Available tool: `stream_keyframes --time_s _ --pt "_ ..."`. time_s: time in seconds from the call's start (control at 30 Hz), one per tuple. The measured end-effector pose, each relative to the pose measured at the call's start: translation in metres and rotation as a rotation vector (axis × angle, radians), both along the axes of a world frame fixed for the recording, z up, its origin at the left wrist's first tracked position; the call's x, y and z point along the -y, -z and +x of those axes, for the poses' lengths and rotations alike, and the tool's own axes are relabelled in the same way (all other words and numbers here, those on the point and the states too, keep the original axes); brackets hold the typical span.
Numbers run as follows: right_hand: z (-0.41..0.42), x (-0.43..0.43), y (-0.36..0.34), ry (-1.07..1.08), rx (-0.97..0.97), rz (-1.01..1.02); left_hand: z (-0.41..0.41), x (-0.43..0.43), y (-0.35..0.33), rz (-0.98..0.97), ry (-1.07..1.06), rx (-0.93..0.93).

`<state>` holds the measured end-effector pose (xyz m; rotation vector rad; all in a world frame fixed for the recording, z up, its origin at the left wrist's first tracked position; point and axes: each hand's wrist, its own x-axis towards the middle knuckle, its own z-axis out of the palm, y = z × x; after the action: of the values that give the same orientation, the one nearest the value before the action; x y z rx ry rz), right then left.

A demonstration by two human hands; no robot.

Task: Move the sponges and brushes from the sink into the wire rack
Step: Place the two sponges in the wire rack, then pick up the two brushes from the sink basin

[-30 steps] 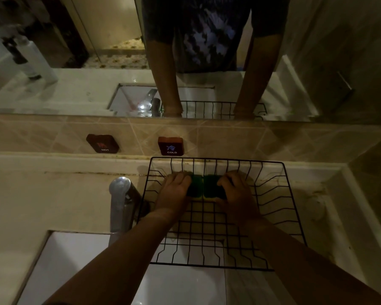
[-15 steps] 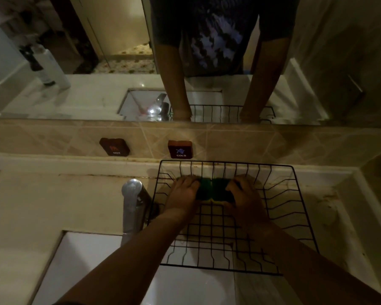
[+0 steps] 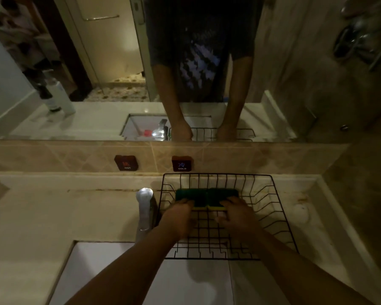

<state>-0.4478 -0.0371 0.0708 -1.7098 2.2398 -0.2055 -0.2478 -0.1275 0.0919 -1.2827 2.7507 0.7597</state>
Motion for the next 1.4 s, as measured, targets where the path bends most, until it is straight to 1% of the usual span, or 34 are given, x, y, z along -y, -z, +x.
stream_keyframes --time_s 0.07,0.23,0.4,0.5,0.57,0.73,0.83,0.93,1.2,1.3,1.4 --pt "0.014 -0.011 -0.011 0.030 0.074 0.009 0.008 -0.013 -0.010 0.005 0.010 -0.013" --pt "0.058 -0.040 -0.038 0.046 0.180 -0.011 0.037 -0.045 -0.029 0.050 0.011 -0.090" --pt "0.106 -0.068 -0.057 0.080 0.141 -0.122 0.076 -0.073 -0.038 0.032 0.073 -0.180" --pt "0.135 -0.088 -0.062 0.074 0.099 -0.207 0.102 -0.083 -0.039 0.025 0.123 -0.165" --pt "0.153 -0.099 -0.063 0.092 0.083 -0.213 0.120 -0.090 -0.039 0.010 0.138 -0.137" --pt "0.196 -0.121 -0.050 0.104 0.126 -0.100 0.158 -0.100 -0.032 -0.051 0.148 -0.112" --pt "0.218 -0.127 -0.039 0.110 0.137 -0.033 0.181 -0.103 -0.024 -0.014 0.137 -0.042" --pt "0.239 -0.130 -0.028 0.108 0.148 0.046 0.202 -0.107 -0.013 0.022 0.129 -0.016" --pt "0.286 -0.131 0.010 0.012 0.222 0.217 0.251 -0.122 0.019 0.147 0.096 0.058" --pt "0.296 -0.132 0.022 -0.042 0.241 0.259 0.268 -0.127 0.032 0.131 0.081 0.089" --pt "0.308 -0.137 0.034 -0.079 0.299 0.288 0.280 -0.133 0.043 0.120 0.061 0.120"
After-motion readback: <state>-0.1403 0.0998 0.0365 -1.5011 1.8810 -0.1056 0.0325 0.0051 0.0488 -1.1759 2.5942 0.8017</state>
